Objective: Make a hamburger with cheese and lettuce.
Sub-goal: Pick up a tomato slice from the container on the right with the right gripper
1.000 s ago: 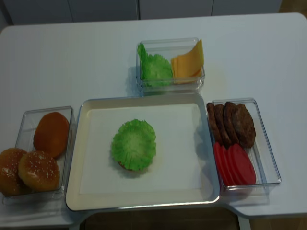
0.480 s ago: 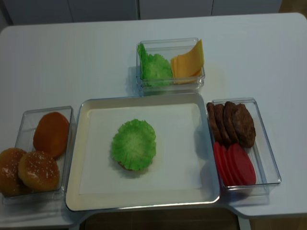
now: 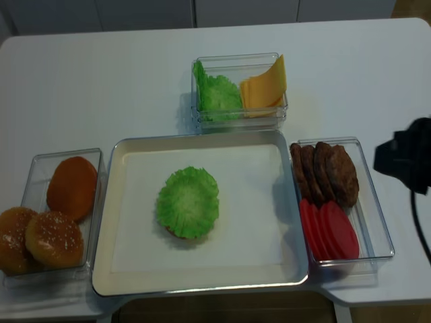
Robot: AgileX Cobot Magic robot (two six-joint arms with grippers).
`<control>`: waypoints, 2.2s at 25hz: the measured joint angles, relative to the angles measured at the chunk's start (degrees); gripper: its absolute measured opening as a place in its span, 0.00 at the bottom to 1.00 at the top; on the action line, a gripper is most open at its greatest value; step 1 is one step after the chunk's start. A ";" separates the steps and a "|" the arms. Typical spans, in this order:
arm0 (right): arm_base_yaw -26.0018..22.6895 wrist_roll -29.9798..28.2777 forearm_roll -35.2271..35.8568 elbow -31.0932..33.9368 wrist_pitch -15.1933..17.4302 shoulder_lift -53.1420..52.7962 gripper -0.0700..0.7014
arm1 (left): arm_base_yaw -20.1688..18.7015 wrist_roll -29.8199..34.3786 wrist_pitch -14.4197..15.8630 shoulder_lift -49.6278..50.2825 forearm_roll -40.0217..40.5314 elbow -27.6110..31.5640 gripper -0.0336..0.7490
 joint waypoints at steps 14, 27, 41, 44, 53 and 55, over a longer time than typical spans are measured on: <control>20.54 13.81 -18.13 -7.06 0.32 18.69 0.47 | 0.00 0.00 0.00 0.00 0.00 0.00 0.50; 32.12 25.44 -33.28 -8.77 4.17 29.31 0.47 | 0.00 0.00 0.00 0.00 0.00 0.00 0.50; 32.24 26.49 -34.30 -8.87 3.84 34.23 0.47 | 0.00 0.00 0.00 0.00 -0.02 0.00 0.50; 32.24 26.49 -34.40 -8.91 3.30 35.14 0.47 | -0.12 0.00 0.00 0.00 -0.12 0.00 0.50; 32.24 26.49 -34.87 -9.28 2.80 36.28 0.42 | 0.00 0.00 0.00 0.00 -0.12 0.00 0.50; 32.24 26.49 -34.87 -9.28 2.80 36.31 0.38 | 0.00 0.00 0.00 0.00 -0.12 0.00 0.50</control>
